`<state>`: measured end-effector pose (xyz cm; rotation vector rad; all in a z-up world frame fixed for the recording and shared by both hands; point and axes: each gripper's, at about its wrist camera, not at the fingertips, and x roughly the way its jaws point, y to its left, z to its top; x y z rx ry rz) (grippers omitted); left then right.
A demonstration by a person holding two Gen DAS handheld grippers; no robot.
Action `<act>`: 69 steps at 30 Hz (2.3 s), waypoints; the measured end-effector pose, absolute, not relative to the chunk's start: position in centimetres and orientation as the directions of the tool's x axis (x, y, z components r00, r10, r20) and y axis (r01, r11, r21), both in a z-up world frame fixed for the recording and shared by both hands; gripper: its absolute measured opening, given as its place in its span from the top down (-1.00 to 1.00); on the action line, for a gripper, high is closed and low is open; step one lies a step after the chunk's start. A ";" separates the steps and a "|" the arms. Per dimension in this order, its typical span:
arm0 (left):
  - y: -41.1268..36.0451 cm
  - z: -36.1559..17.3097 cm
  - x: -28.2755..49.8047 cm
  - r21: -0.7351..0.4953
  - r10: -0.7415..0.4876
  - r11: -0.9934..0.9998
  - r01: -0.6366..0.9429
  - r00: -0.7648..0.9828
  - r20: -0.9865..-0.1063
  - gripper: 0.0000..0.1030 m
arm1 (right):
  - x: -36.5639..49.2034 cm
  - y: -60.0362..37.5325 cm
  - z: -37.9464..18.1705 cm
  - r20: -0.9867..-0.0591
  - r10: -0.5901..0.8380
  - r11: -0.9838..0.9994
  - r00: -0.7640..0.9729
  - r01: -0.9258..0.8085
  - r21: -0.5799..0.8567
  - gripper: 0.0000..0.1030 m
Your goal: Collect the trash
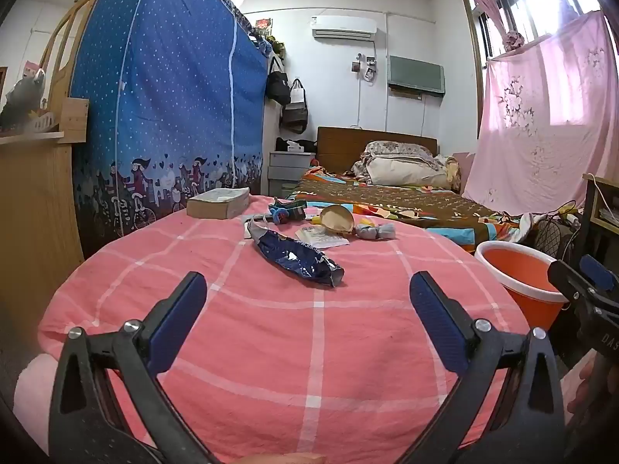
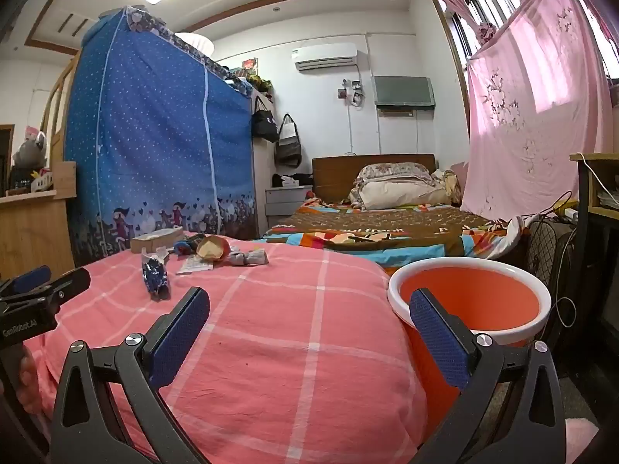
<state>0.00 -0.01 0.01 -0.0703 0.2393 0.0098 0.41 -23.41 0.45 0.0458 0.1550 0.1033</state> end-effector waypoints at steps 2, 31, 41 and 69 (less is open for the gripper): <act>0.0 0.0 0.0 -0.066 0.001 0.998 -0.017 0.972 -0.236 -1.00 | 0.4 -23.5 0.4 -0.154 0.107 0.993 0.982 -0.099 0.058 -1.00; 0.1 -0.7 0.5 -0.066 0.002 0.998 -0.018 0.971 -0.240 -1.00 | 0.2 -23.8 0.2 -0.147 0.106 0.993 0.983 -0.098 0.065 -1.00; 0.0 -0.6 0.4 -0.065 0.002 0.998 -0.018 0.971 -0.240 -1.00 | 0.4 -23.6 0.3 -0.147 0.106 0.993 0.983 -0.097 0.065 -1.00; 0.4 -0.4 0.2 -0.058 0.012 0.998 -0.027 0.970 -0.243 -1.00 | 0.4 -23.6 0.4 -0.149 0.107 0.993 0.983 -0.098 0.065 -1.00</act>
